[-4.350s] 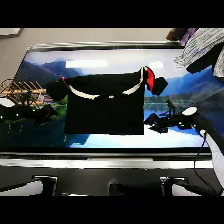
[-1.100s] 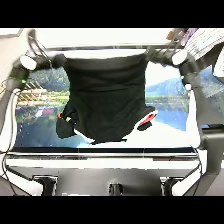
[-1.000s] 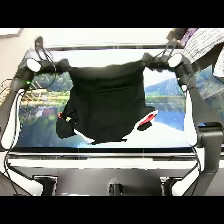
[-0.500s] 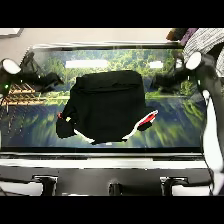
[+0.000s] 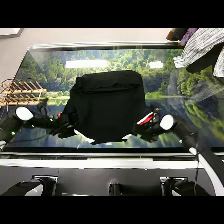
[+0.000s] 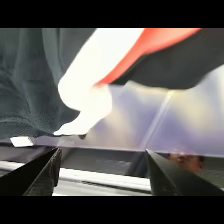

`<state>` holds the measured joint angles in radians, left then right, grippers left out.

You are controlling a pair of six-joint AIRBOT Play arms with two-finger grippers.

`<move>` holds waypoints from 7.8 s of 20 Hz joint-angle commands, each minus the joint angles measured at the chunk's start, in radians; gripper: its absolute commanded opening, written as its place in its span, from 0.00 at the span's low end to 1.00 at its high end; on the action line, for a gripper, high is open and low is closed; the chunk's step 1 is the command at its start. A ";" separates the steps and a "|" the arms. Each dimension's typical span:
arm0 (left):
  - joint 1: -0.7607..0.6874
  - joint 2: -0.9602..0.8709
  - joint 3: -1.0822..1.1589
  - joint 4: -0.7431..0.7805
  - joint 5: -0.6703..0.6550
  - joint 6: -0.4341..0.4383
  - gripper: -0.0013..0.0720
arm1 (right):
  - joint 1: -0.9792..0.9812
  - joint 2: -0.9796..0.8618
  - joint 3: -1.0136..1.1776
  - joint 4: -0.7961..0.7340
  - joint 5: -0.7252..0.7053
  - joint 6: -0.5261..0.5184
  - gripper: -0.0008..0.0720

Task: Fold the clothes and pants, and hang the long-sleeved shirts on hangers.

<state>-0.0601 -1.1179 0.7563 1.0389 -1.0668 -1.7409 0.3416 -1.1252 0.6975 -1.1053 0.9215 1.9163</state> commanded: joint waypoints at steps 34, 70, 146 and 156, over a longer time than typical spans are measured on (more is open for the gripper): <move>-0.299 0.255 0.166 0.129 -0.395 -0.257 0.06 | 0.291 0.533 0.089 -0.299 0.399 0.792 0.06; -0.035 -0.020 0.234 0.185 0.041 0.156 0.86 | 0.227 -0.089 0.287 -0.490 0.061 0.241 0.60; -0.303 0.018 0.302 0.040 -0.204 -0.111 0.06 | 0.357 -0.050 0.510 -0.616 0.389 0.571 0.06; -0.034 -0.014 0.247 -0.005 -0.147 0.049 0.86 | 0.357 -0.198 0.511 -0.555 0.235 0.576 0.06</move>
<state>-0.2398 -1.1713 1.0077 1.0187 -1.1976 -1.7443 0.6968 -1.3098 1.2037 -1.6680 1.1690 2.4905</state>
